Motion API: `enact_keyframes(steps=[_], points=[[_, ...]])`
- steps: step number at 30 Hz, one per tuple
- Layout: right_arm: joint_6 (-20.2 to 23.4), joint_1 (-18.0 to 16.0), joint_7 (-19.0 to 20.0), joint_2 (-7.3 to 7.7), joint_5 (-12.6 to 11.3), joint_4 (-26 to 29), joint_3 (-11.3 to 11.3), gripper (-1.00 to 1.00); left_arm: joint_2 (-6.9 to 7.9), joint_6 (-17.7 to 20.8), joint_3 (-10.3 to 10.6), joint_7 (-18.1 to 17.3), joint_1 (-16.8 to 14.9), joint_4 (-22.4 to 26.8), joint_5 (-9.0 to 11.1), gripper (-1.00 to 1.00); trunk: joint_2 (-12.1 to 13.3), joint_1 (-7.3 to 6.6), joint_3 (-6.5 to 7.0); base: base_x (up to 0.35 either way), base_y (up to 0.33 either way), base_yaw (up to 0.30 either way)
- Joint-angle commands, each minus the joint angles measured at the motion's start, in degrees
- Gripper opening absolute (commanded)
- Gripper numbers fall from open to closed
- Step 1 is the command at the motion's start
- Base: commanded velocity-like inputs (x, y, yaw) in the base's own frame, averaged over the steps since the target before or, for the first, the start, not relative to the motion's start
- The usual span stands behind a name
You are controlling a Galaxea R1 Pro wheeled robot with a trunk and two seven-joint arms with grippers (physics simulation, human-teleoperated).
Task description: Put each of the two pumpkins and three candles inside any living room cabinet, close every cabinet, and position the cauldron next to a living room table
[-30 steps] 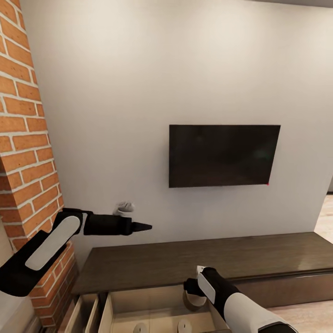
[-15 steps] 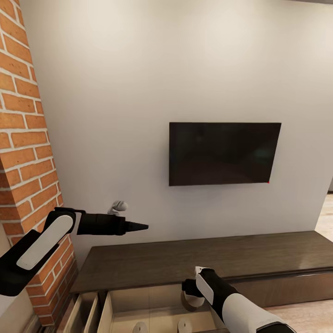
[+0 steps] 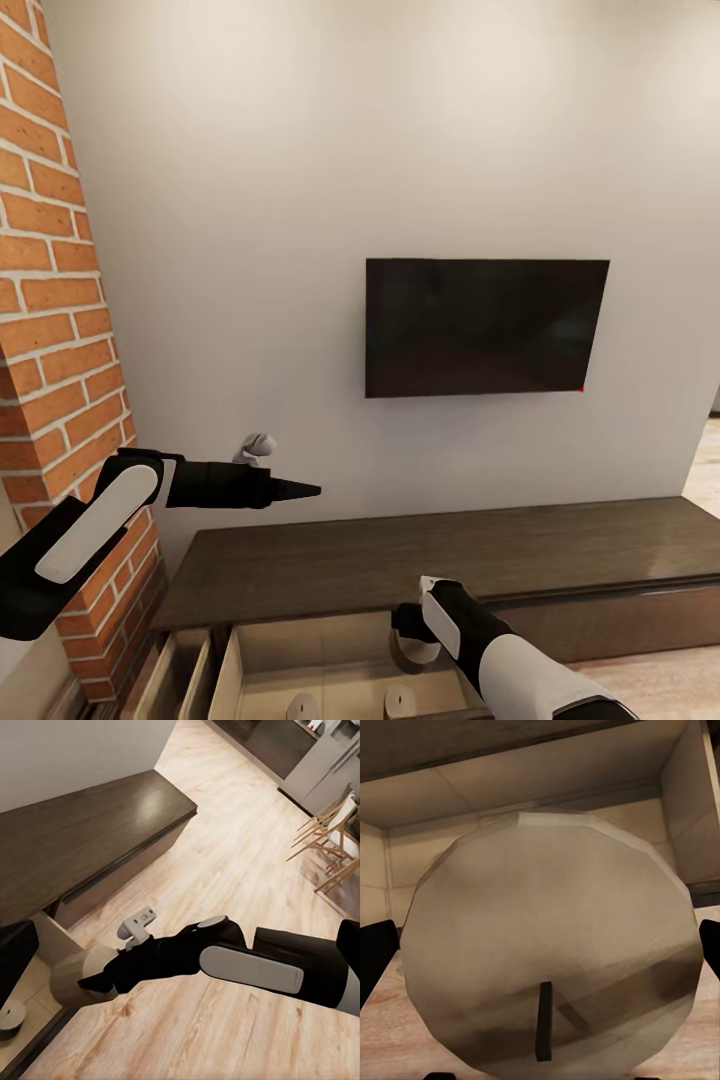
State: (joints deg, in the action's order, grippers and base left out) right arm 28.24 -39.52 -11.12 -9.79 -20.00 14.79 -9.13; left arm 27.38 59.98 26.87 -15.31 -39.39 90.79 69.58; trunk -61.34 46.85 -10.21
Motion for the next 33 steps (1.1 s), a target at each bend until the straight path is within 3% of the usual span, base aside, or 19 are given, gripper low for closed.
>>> enact_keyframes(steps=[1,25,33], points=[[0.2,0.0,-0.5,-0.01,-0.6,0.1,-0.4,-1.0,0.04,0.0,0.1,-0.6,-0.1,0.0,-0.5,1.0,-0.5,0.23,-0.27,0.0,0.0,0.0],[0.1,0.0,-0.5,0.4,-0.6,0.8,-0.4,-1.0,-0.05,0.0,0.1,-0.6,-0.1,-0.1,-0.4,1.0,-10.1,5.51,-4.56,0.0,0.0,0.001],[0.1,0.1,-0.5,0.43,-0.6,0.8,-0.4,-1.0,-0.05,0.0,0.1,-0.5,-0.1,-0.1,-0.5,1.0,-13.3,7.26,-6.12,0.0,0.0,0.19]])
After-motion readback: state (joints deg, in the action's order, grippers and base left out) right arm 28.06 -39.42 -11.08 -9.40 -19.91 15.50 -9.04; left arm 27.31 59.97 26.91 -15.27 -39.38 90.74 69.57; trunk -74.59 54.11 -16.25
